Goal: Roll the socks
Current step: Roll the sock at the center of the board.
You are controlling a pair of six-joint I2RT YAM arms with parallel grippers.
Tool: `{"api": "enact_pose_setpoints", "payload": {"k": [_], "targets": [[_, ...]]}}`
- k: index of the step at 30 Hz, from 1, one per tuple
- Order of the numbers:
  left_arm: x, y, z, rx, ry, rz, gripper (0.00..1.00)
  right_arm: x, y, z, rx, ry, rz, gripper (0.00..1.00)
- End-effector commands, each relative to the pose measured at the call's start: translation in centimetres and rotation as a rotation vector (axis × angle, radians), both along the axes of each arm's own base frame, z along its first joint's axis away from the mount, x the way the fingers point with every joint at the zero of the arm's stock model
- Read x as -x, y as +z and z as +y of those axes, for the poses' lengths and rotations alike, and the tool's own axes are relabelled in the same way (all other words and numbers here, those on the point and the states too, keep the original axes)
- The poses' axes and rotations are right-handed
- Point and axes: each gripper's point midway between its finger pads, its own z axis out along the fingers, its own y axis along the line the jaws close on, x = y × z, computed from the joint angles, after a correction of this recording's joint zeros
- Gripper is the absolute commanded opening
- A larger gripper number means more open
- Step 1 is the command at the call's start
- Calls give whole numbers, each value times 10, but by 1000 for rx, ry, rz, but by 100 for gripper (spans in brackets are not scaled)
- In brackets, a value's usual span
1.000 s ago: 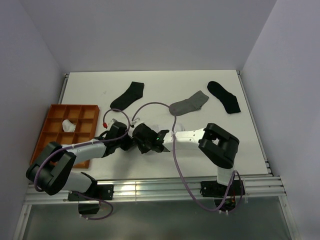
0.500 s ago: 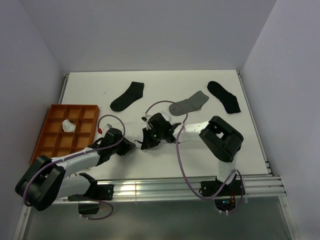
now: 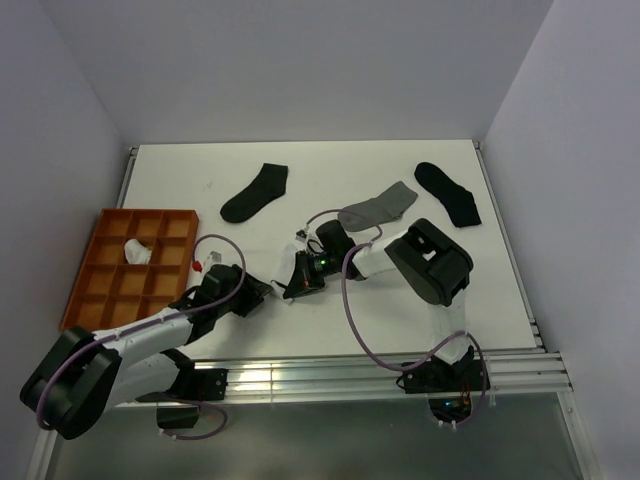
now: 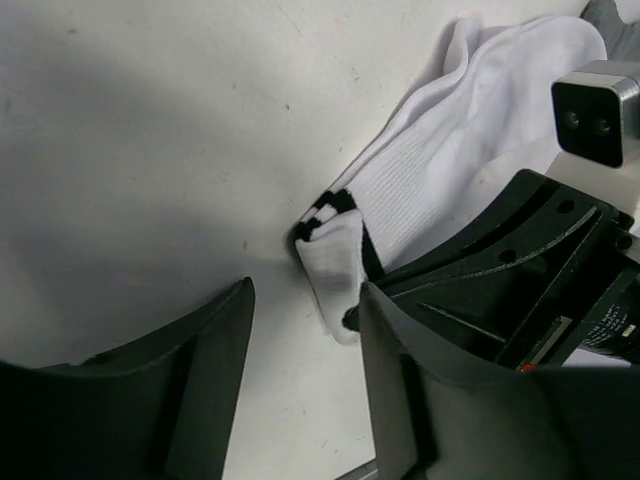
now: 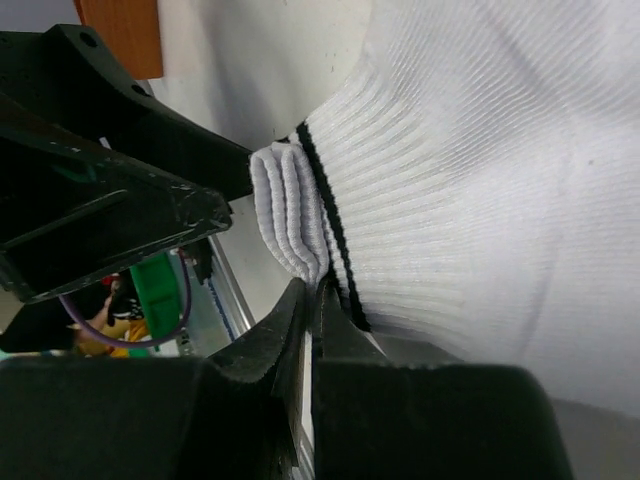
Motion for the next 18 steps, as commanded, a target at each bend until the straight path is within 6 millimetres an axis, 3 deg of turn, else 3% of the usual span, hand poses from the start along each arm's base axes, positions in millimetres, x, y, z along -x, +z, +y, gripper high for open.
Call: {"api": "enact_pose_setpoints", "payload": {"k": [1, 11, 17, 18], "targets": [[13, -29, 9, -78, -18, 76, 52, 5, 2, 3, -39, 9, 67, 0], [19, -60, 8, -108, -23, 176, 34, 3, 0, 2, -60, -6, 128, 0], [21, -64, 10, -149, -25, 219, 10, 0, -6, 0, -39, -18, 126, 0], [20, -63, 10, -154, -27, 220, 3, 1, -6, -2, -26, -20, 128, 0]]}}
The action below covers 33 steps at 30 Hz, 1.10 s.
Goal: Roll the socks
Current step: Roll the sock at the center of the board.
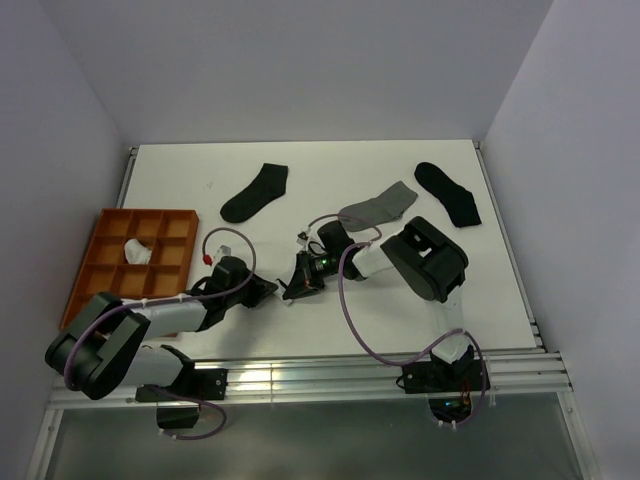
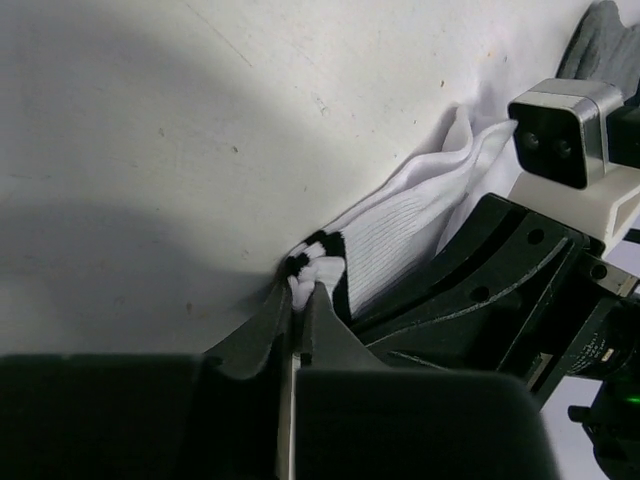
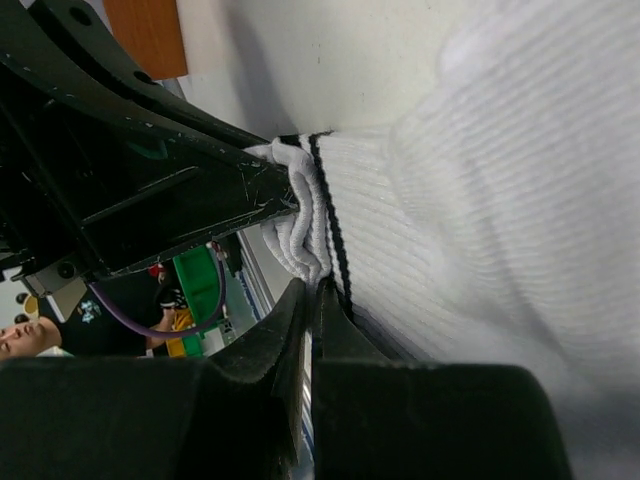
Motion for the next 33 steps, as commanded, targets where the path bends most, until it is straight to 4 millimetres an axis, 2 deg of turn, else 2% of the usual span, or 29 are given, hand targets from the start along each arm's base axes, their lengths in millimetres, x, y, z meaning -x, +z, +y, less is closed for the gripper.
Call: {"api": "enact_pose_setpoints", "payload": {"k": [1, 5, 6, 7, 8, 9, 11, 12, 13, 14, 15, 16, 18, 19, 21, 25, 28, 29, 31, 33], "targets": [[41, -49, 33, -212, -25, 211, 0, -6, -6, -2, 28, -9, -32, 0], [39, -41, 38, -291, -41, 245, 0, -13, 3, -5, 55, -17, -122, 6], [38, -39, 40, -311, -45, 253, 0, -12, 10, -5, 60, -15, -152, 13], [28, -30, 36, -325, -50, 237, 0, -15, 12, -6, 70, -11, -200, 18], [34, -32, 46, -382, -46, 276, 0, -20, 12, -8, 100, -34, -247, 21], [33, -32, 47, -403, -52, 287, 0, -21, 23, -6, 97, -37, -297, 28], [29, -25, 46, -437, -74, 297, 0, -27, 23, -12, 156, -63, -401, 34], [30, -28, 46, -453, -88, 317, 0, -30, 34, -13, 164, -78, -459, 39], [25, -24, 42, -459, -103, 311, 0, -25, 33, -15, 191, -65, -508, 40], [25, -26, 42, -468, -113, 324, 0, -36, 34, -20, 241, -114, -576, 42], [30, -31, 43, -486, -132, 361, 0, -37, 46, -21, 244, -133, -634, 43], [26, -30, 40, -494, -144, 360, 0, -31, 45, -20, 268, -114, -691, 43], [31, -38, 44, -529, -163, 408, 0, -42, 55, -28, 348, -190, -821, 44], [27, -37, 41, -534, -178, 406, 0, -31, 55, -23, 368, -153, -891, 44], [28, -42, 40, -550, -199, 436, 0, -35, 59, -25, 440, -182, -996, 44], [28, -43, 35, -555, -239, 466, 0, -17, 54, -15, 486, -164, -1103, 44], [29, -43, 33, -559, -257, 485, 0, -18, 53, -12, 534, -168, -1173, 44], [29, -43, 33, -561, -262, 492, 0, -13, 47, -8, 548, -141, -1188, 43], [28, -42, 32, -570, -269, 498, 0, -15, 50, -5, 585, -148, -1236, 43], [27, -41, 32, -574, -273, 504, 0, -8, 47, 2, 598, -126, -1270, 43]]}}
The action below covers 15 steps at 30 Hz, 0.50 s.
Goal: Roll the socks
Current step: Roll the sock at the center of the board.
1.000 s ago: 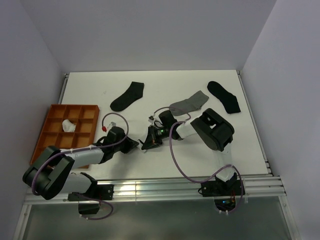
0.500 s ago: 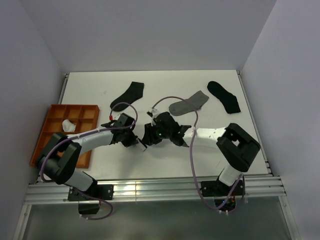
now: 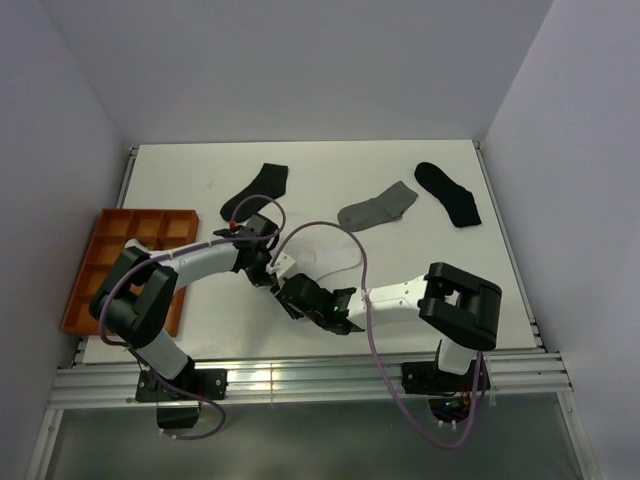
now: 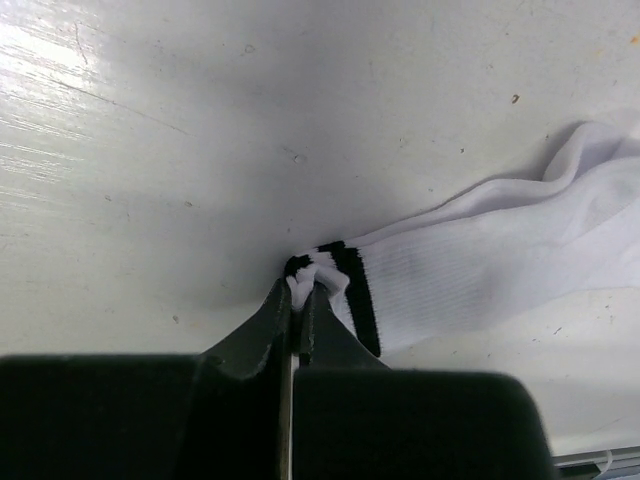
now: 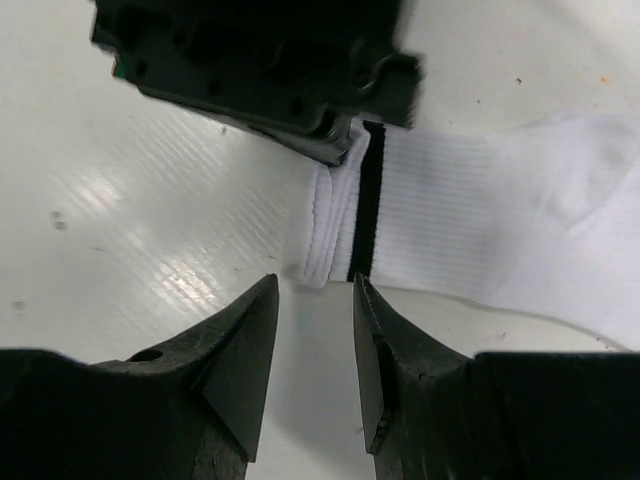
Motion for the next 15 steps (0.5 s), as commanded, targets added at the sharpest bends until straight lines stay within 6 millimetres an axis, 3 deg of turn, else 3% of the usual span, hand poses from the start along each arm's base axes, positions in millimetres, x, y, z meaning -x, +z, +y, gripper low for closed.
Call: {"api": "enact_pose_setpoints", "payload": {"k": [1, 10, 15], "targets": [[40, -37, 35, -173, -45, 177, 0, -15, 21, 10, 26, -54, -160, 43], [41, -39, 34, -176, -53, 190, 0, -4, 34, 25, 28, -29, -235, 42], [43, -41, 33, -171, -55, 197, 0, -4, 21, 33, 72, -8, -231, 40]]}}
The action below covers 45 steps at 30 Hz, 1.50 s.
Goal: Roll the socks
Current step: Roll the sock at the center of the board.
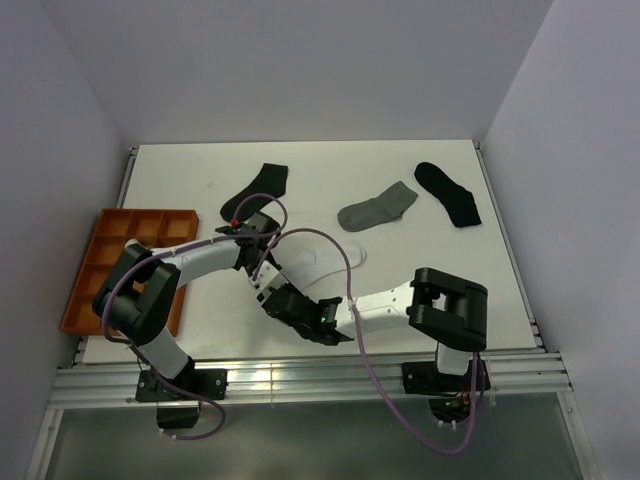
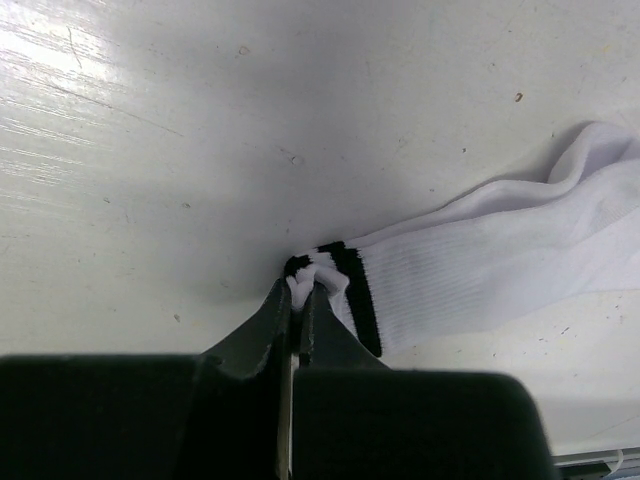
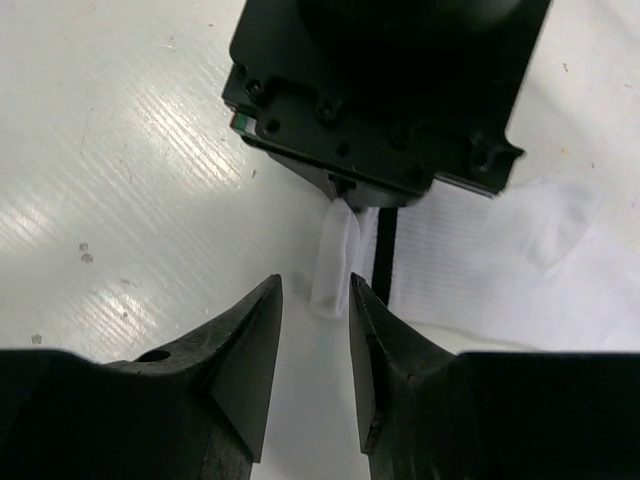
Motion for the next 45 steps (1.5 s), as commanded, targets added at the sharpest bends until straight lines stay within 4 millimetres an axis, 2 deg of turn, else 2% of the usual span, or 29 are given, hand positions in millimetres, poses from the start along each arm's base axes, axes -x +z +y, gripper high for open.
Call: {"api": "enact_pose_setpoints", "payload": {"k": [1, 9, 13, 19, 27, 30, 33, 34, 37, 41, 42, 43, 45], "targets": [[43, -40, 33, -153, -33, 167, 0, -8, 7, 15, -16, -12, -40, 40], [43, -41, 33, -151, -33, 168, 0, -14, -31, 6, 93, -55, -32, 34], [44, -40, 34, -155, -37, 166, 0, -21, -35, -6, 107, -114, -39, 34], [43, -41, 34, -159, -50, 170, 0, -25, -43, -15, 126, -127, 13, 36], [42, -37, 33, -162, -52, 167, 0, -21, -74, -26, 211, -117, 103, 35], [43, -37, 33, -160, -54, 172, 0, -20, -81, -33, 227, -123, 127, 31], [46, -39, 33, -157, -57, 185, 0, -17, -83, -37, 234, -118, 141, 18], [46, -39, 33, -155, -56, 188, 0, -16, -84, -38, 233, -113, 148, 10], [46, -37, 34, -153, -33, 179, 0, -9, -88, -39, 218, -86, 203, 0], [45, -29, 38, -115, 31, 142, 7, -8, -85, -40, 148, -58, 300, 0], [42, -27, 38, -94, 50, 124, 9, -2, -86, -36, 121, -21, 354, 0], [37, -19, 39, -64, 76, 92, 13, -6, -81, -38, 85, -18, 384, 0], [36, -16, 42, -25, 133, 66, 19, 5, -81, -34, 33, 51, 489, 0]]}}
